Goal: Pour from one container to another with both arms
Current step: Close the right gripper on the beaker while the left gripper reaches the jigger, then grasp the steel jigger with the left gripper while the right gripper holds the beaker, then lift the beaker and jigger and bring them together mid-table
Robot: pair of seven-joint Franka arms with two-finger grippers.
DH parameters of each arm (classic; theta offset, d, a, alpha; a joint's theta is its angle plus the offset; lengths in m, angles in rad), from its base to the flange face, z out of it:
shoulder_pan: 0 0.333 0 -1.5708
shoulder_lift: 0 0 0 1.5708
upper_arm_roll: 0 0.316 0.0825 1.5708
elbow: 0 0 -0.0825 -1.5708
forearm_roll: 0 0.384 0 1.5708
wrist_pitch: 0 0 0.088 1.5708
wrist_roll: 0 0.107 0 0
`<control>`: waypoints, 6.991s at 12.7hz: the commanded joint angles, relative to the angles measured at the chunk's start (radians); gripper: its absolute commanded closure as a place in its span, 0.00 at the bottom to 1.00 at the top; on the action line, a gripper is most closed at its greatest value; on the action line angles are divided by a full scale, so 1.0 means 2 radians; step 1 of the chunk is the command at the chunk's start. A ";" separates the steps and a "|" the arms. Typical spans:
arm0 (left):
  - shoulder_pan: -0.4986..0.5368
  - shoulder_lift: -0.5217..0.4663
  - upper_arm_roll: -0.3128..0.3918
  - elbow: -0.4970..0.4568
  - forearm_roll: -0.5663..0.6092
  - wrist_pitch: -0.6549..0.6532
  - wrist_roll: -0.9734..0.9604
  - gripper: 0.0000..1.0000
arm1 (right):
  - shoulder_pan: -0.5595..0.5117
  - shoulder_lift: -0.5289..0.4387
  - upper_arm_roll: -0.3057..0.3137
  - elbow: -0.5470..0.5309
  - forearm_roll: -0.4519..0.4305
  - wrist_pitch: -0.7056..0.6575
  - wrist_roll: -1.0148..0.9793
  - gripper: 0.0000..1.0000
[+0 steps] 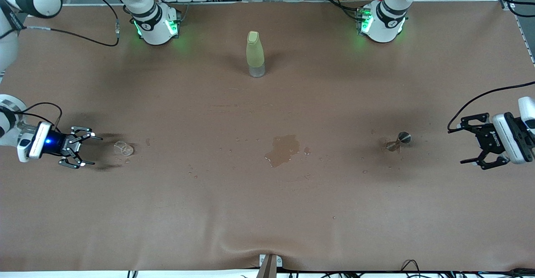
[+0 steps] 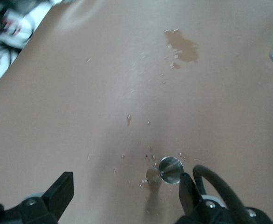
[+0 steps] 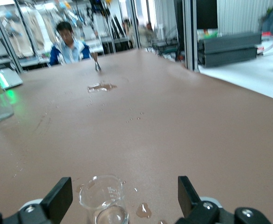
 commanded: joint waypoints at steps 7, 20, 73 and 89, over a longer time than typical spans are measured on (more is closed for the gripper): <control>0.051 0.101 -0.003 -0.007 -0.081 -0.070 0.259 0.00 | -0.009 0.105 0.010 0.067 0.031 -0.062 -0.065 0.00; 0.046 0.228 -0.006 -0.012 -0.170 -0.093 0.357 0.00 | 0.011 0.107 0.016 0.047 0.031 -0.062 -0.095 0.00; -0.372 0.285 -0.027 0.107 -0.606 0.243 0.280 1.00 | 0.386 -0.227 0.049 -0.253 0.387 0.184 0.128 0.84; -0.412 0.288 -0.024 0.134 -0.618 0.298 0.280 1.00 | 0.446 -0.203 0.048 -0.190 0.406 0.269 0.314 0.84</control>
